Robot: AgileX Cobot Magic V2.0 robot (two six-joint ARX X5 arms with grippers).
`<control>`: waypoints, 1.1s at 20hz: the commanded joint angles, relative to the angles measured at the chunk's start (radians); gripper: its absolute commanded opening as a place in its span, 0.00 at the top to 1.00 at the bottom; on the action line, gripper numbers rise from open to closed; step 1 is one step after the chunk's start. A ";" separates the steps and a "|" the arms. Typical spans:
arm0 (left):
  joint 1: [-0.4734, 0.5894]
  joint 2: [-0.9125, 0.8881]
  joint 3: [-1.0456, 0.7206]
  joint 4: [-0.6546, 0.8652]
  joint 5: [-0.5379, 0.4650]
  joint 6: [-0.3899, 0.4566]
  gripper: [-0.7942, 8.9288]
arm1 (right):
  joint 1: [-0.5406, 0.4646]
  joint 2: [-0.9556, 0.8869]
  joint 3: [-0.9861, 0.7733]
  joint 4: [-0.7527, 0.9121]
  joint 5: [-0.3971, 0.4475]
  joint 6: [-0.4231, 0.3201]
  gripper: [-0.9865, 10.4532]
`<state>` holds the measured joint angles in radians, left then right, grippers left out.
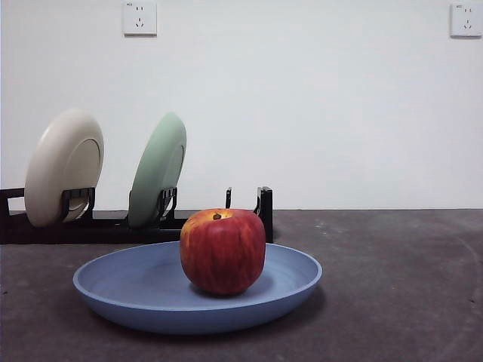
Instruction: Take the blue plate from the plate rack,put the plate on the table,take the apple from the table,put the apple in the plate
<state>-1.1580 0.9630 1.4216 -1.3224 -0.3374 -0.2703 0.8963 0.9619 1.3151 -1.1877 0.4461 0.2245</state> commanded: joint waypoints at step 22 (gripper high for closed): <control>0.974 -0.800 -1.336 1.432 0.507 0.373 0.92 | 0.000 0.010 0.001 0.004 0.004 0.009 0.91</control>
<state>-0.1875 0.1734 0.0860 0.0784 0.1692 0.1650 0.8963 0.9695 1.3151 -1.1877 0.4461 0.2245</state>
